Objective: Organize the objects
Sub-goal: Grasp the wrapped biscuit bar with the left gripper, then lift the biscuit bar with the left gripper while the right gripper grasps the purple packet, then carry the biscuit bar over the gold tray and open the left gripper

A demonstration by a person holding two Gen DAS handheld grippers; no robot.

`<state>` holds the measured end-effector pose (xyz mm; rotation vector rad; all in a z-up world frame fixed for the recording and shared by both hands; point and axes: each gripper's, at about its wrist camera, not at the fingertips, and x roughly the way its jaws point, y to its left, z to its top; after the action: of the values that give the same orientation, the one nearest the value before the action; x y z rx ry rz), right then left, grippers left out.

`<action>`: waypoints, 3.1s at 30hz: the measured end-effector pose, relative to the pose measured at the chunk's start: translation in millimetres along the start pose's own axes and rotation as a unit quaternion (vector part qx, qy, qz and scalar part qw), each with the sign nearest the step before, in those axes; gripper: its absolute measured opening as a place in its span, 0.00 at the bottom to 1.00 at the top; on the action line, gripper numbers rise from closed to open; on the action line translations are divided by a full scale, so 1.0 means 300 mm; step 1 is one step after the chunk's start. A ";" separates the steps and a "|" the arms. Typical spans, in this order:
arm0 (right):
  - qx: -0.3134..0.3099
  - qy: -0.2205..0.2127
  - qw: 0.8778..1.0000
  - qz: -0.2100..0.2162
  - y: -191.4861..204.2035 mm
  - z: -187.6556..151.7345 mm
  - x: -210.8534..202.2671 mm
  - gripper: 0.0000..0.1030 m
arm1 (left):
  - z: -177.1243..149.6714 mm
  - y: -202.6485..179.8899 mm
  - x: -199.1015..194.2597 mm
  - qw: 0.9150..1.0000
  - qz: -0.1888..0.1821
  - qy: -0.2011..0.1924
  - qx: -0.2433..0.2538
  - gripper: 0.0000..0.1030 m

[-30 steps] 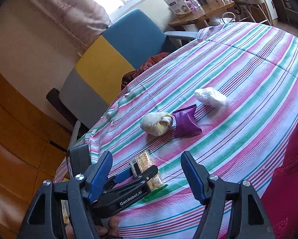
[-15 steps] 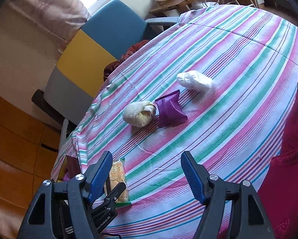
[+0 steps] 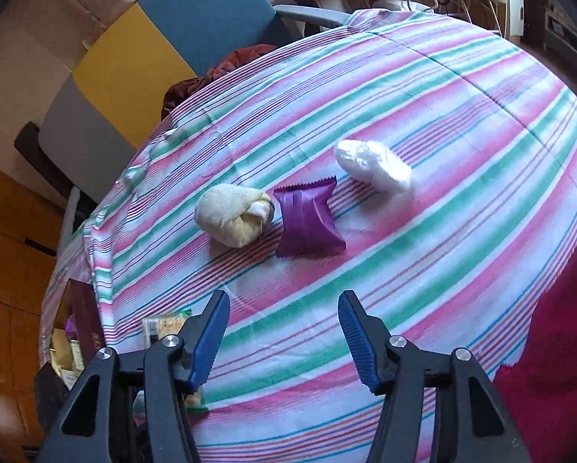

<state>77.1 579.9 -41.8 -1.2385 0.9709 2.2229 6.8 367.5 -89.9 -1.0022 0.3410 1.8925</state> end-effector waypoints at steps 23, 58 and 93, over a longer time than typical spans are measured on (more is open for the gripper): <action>-0.059 0.046 0.993 -0.086 -0.010 0.138 0.262 0.39 | -0.010 0.001 -0.008 1.000 -0.003 -0.010 -0.008 0.41; -0.135 0.042 0.980 -0.138 0.073 0.106 0.236 0.38 | -0.015 0.016 -0.059 0.999 0.042 0.034 0.000 0.54; -0.162 0.037 0.974 -0.152 0.082 0.074 0.235 0.37 | 0.056 0.760 -0.331 0.931 0.159 0.021 -0.329 0.47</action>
<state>12.4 581.3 -84.9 -1.5054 0.4113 2.1542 -169.4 197.6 -42.1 -1.4962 -0.1427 2.3498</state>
